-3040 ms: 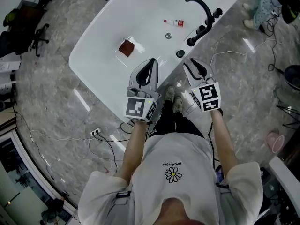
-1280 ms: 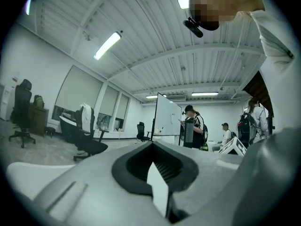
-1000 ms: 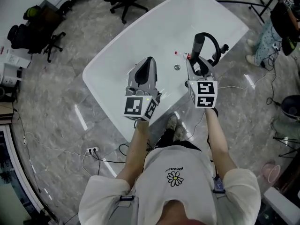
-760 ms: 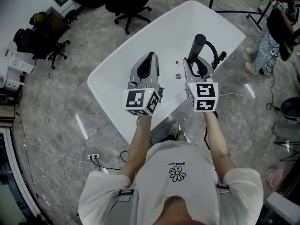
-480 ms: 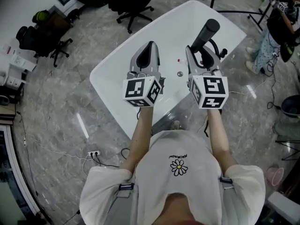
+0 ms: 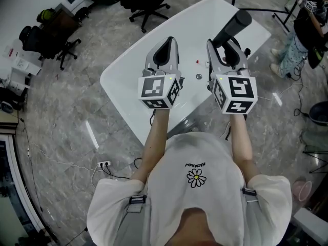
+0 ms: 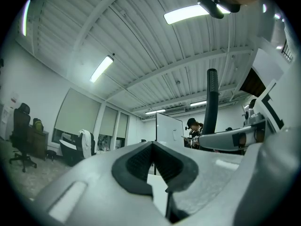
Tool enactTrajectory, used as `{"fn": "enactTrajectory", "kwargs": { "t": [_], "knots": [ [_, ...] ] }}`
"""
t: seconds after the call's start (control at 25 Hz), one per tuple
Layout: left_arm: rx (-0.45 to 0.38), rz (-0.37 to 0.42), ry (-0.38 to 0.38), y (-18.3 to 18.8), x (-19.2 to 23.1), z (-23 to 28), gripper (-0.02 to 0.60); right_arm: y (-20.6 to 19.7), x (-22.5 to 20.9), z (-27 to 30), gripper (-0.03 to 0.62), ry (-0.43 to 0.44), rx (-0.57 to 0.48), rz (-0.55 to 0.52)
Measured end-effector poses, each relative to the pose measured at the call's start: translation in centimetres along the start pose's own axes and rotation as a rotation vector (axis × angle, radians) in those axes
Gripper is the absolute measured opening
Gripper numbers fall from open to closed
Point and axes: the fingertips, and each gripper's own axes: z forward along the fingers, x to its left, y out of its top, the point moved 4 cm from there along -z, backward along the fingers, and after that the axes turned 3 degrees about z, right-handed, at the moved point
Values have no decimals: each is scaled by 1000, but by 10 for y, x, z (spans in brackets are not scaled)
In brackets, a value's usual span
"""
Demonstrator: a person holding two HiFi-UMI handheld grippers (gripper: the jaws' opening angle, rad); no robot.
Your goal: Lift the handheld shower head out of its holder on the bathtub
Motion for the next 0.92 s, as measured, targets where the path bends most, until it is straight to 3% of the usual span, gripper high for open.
{"fn": "enactTrajectory", "kwargs": {
  "t": [0.92],
  "knots": [
    [21,2,-4,-5,12,-3,0,0,6,4,150,6,16,6]
  ]
}}
